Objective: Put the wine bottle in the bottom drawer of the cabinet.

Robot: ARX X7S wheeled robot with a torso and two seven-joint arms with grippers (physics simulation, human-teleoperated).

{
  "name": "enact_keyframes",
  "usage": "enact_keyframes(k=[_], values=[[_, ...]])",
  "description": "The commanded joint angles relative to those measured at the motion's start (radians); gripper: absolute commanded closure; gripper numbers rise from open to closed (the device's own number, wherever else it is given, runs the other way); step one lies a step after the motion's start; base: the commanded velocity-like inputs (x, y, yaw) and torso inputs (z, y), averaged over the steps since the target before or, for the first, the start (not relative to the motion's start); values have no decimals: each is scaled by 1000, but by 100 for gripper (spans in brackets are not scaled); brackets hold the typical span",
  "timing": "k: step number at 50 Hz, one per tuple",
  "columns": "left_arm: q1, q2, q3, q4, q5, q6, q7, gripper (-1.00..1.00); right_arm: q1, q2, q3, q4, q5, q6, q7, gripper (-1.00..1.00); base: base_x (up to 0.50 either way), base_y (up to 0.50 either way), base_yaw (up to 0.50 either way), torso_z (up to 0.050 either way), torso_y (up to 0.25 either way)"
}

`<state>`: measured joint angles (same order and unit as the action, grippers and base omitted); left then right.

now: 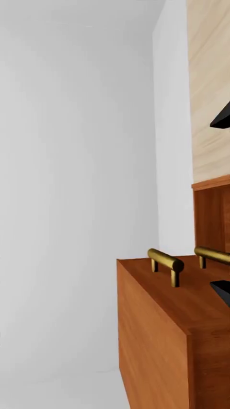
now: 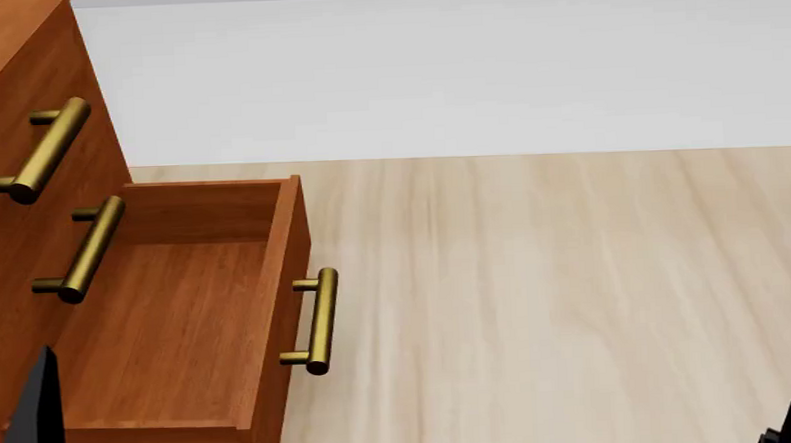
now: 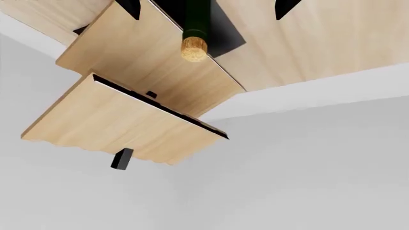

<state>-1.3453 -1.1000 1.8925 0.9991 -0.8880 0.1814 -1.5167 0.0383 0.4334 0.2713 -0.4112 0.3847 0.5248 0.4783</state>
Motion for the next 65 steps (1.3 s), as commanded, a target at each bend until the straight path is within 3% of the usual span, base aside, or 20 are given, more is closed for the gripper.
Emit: enact_keyframes(k=[1,65], values=[[2,-1,-16,6,-8,-7,-2,-100,30,10,-15,75,-10,-15,-16,-100,0,0,0,0,0],[45,18,-59,-12,-33,-16,21,-100,251,47,-58,424,-19,-56,-84,-100,0,0,0,0,0]])
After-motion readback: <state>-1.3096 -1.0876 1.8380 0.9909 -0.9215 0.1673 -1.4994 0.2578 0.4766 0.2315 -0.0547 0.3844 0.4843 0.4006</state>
